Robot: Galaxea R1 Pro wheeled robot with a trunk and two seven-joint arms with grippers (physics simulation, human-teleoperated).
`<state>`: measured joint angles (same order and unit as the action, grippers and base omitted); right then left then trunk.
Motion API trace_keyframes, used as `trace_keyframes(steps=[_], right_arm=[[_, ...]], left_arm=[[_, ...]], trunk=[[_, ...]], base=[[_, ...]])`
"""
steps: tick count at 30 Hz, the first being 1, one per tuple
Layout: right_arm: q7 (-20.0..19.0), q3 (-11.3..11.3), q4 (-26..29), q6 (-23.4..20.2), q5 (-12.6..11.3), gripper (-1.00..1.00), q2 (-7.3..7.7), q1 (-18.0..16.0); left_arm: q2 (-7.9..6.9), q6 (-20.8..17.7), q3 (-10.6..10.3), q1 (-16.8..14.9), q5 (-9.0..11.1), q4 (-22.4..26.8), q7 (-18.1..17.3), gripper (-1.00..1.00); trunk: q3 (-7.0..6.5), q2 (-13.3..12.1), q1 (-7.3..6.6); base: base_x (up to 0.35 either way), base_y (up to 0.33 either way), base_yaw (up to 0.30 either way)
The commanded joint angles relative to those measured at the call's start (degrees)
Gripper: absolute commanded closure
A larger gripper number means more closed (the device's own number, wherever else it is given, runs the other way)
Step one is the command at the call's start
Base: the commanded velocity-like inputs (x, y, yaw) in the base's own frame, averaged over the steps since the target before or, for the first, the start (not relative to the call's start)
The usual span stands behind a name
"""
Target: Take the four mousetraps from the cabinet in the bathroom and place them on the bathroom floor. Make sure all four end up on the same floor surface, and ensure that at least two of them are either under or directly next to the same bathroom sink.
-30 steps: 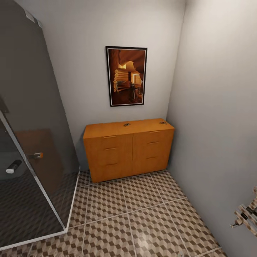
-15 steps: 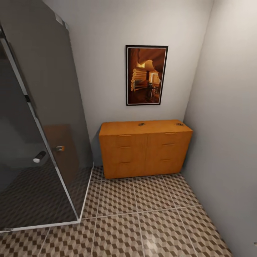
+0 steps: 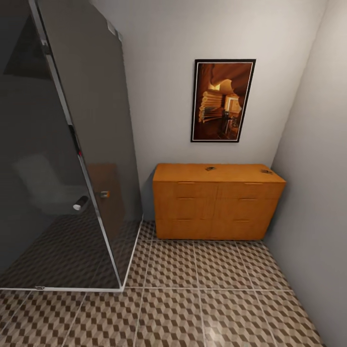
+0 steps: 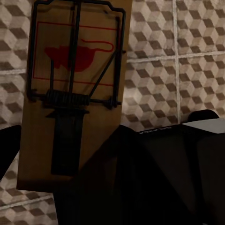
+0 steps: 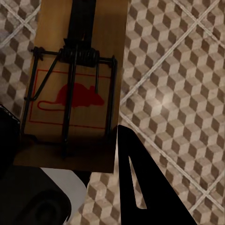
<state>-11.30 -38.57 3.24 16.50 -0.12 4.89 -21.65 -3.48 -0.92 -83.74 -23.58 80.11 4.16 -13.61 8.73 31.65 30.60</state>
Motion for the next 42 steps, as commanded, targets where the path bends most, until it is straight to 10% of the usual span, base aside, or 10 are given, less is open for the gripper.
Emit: trace_keyframes(steps=[1,42], right_arm=[[-0.39,0.07,0.01,0.11,-0.2,1.0,0.03,-0.02],[-0.39,0.07,0.01,0.14,0.12,1.0,0.1,0.38]], left_arm=[[-0.03,-0.05,-0.46,-0.06,0.39,0.06,-0.1,1.0],[-0.03,-0.05,-0.46,-0.06,0.31,0.06,-0.1,1.0]], trunk=[[0.1,0.09,0.02],[0.1,0.09,0.02]], base=[[0.0,0.0,0.208],[0.0,0.0,0.198]])
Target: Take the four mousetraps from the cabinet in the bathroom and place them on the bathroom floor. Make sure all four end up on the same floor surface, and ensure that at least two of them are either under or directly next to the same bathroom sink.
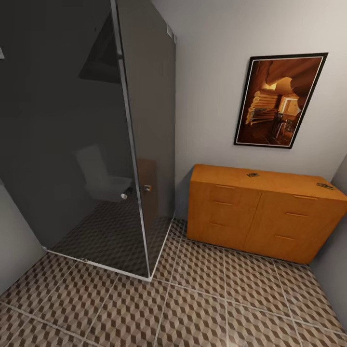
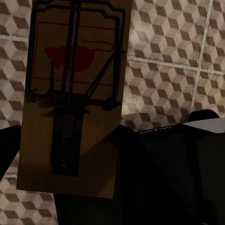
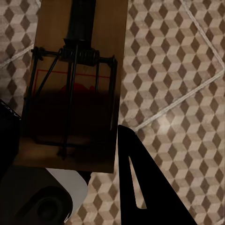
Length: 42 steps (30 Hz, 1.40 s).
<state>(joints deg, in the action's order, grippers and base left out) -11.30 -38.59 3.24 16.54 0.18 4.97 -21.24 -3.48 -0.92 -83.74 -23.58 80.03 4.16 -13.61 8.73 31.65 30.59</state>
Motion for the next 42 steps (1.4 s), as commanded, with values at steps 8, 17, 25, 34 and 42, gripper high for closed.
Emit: trace_keyframes(steps=[8,17,25,34,42], right_arm=[[-0.39,0.09,0.01,0.1,-0.18,1.0,0.01,-0.03],[-0.39,0.09,0.01,0.08,-0.25,1.0,-0.03,-0.03],[-0.39,0.09,0.01,0.09,-0.27,1.0,-0.01,-0.03],[-0.39,0.09,-0.07,0.09,-0.44,1.0,-0.04,-0.03],[-0.39,0.09,-0.08,0.07,-0.44,1.0,-0.04,-0.03]], left_arm=[[-0.03,-0.05,-0.46,-0.06,0.39,0.06,-0.1,1.0],[-0.03,-0.05,-0.46,-0.06,0.39,0.06,-0.1,1.0],[-0.03,-0.05,-0.46,-0.06,0.39,0.06,-0.1,1.0],[-0.03,-0.05,-0.46,-0.06,0.39,0.06,-0.1,1.0],[-0.03,-0.05,-0.46,-0.06,0.39,0.06,-0.1,1.0]], trunk=[[0.1,0.09,0.02],[0.1,0.09,0.02],[0.1,0.09,0.02],[0.54,0.09,0.02],[1.1,0.09,0.02]], base=[[0.0,0.0,0.198],[0.0,0.0,0.198],[0.0,0.0,0.198],[0.0,0.0,0.185],[0.0,0.0,0.191]])
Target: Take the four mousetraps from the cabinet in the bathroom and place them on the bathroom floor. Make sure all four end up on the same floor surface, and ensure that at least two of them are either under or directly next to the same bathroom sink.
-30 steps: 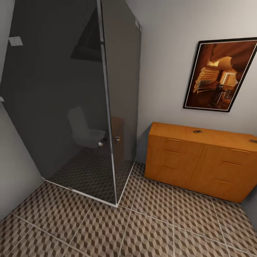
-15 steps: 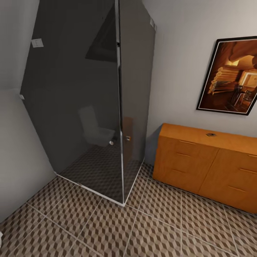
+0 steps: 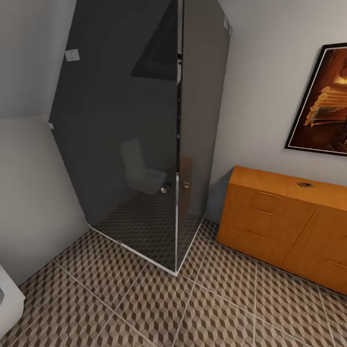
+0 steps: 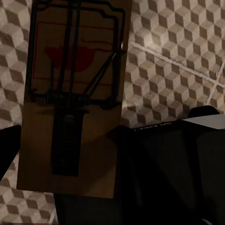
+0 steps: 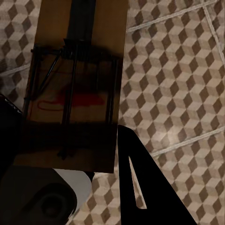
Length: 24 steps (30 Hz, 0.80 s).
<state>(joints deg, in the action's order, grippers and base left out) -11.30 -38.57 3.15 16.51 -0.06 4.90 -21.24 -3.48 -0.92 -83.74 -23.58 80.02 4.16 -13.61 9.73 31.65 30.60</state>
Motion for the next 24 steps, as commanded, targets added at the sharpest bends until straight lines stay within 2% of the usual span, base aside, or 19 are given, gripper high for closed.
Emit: trace_keyframes(steps=[1,24], right_arm=[[-0.39,0.07,0.01,0.1,-0.21,1.0,0.03,-0.03],[-0.39,0.07,0.01,0.1,-0.2,1.0,0.03,0.03]], left_arm=[[-0.03,-0.05,-0.46,-0.06,0.39,0.06,-0.1,1.0],[-0.03,-0.05,-0.46,-0.06,0.39,0.06,-0.1,1.0]], trunk=[[0.17,0.09,0.02],[1.79,0.09,0.02]], base=[[0.0,0.0,0.2],[0.0,0.0,0.201]])
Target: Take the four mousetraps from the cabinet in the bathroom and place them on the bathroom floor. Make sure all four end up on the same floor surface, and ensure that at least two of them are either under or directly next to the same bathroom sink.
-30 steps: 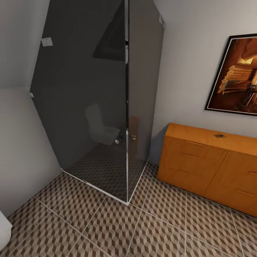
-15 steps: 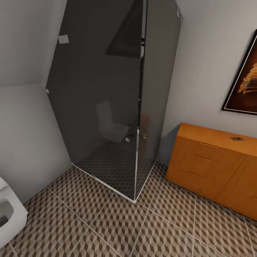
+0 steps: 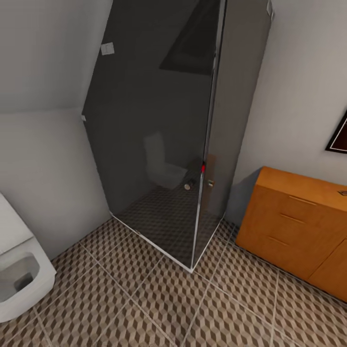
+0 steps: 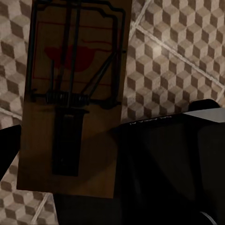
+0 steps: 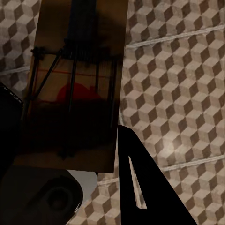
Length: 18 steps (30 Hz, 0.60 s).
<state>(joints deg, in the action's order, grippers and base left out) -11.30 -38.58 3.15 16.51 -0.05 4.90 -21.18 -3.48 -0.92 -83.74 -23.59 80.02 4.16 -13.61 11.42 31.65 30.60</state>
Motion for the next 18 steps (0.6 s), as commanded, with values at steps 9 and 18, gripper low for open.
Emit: trace_keyframes(steps=[9,18], right_arm=[[-0.39,0.08,0.01,0.1,-0.13,1.0,0.03,0.43],[-0.39,0.08,0.01,0.1,-0.12,1.0,0.03,0.44]], left_arm=[[-0.03,-0.05,-0.46,-0.06,0.4,0.06,-0.11,1.0],[-0.03,-0.05,-0.46,-0.06,0.4,0.06,-0.11,1.0]], trunk=[[0.73,0.09,0.02],[1.36,0.09,0.02]], base=[[0.0,0.0,0.201],[0.0,0.0,0.201]])
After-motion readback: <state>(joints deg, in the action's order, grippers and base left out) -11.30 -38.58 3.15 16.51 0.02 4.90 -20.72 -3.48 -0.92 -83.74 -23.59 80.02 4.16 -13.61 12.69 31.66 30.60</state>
